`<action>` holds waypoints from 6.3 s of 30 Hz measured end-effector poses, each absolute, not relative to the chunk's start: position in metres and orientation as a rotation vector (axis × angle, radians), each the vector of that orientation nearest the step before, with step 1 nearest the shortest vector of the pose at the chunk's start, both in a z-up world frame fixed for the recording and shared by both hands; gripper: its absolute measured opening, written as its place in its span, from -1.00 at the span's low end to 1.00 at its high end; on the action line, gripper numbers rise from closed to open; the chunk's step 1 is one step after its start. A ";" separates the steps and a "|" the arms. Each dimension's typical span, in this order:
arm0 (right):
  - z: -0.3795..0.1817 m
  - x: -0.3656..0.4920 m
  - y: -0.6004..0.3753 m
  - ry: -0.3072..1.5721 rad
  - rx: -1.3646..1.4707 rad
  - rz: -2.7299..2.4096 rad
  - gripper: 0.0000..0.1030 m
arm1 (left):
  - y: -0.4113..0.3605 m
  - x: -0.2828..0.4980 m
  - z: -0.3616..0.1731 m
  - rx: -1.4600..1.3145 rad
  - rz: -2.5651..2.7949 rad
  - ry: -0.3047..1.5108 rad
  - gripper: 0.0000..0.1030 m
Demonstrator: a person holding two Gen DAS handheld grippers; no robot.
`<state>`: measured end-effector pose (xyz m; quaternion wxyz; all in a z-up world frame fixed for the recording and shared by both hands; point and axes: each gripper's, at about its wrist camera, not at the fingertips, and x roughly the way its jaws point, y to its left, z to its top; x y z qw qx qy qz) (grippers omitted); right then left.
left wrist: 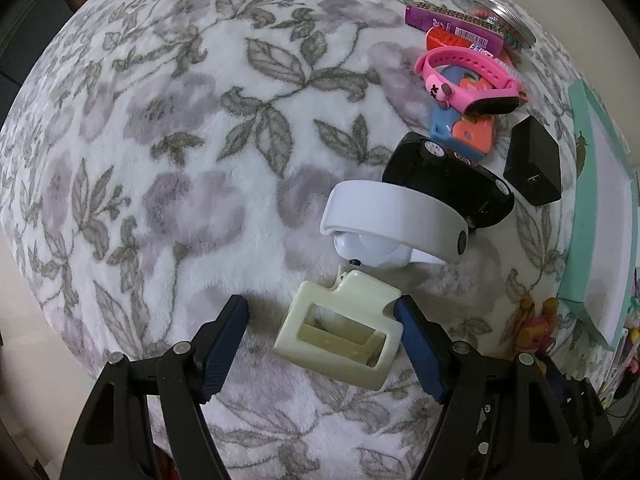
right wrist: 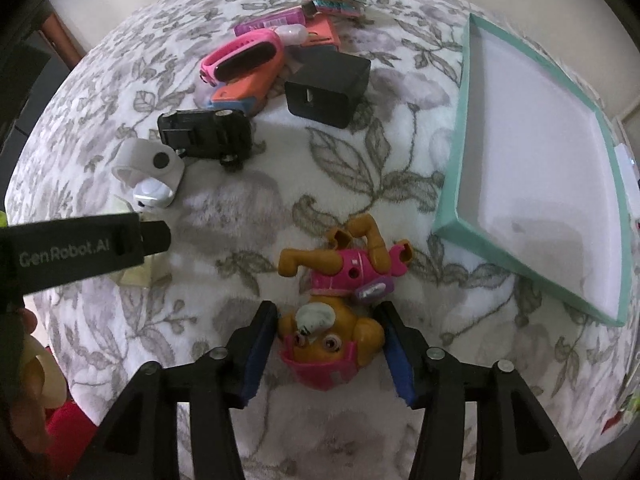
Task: Organize rigid objects
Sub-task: 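Close the right gripper on the figurine while the left grips the cream clip, then carry the figurine in the right gripper and the clip in the left over the tray, then open both grippers to drop the figurine and clip into the tray, then move both grippers back toward the remaining items beside the tray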
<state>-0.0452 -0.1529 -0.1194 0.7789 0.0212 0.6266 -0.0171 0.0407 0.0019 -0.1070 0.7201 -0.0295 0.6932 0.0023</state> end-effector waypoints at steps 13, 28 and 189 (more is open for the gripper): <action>-0.120 -0.022 -0.137 1.339 0.040 -0.063 0.20 | -0.021 0.040 -0.103 0.016 -0.011 1.500 0.18; -0.105 -0.012 -0.157 1.329 0.121 -0.066 -0.16 | -0.030 0.036 -0.078 -0.049 -0.117 1.444 0.15; -0.051 0.087 -0.214 1.204 0.049 -0.005 1.00 | -0.028 0.090 -0.042 -0.021 0.127 1.258 0.99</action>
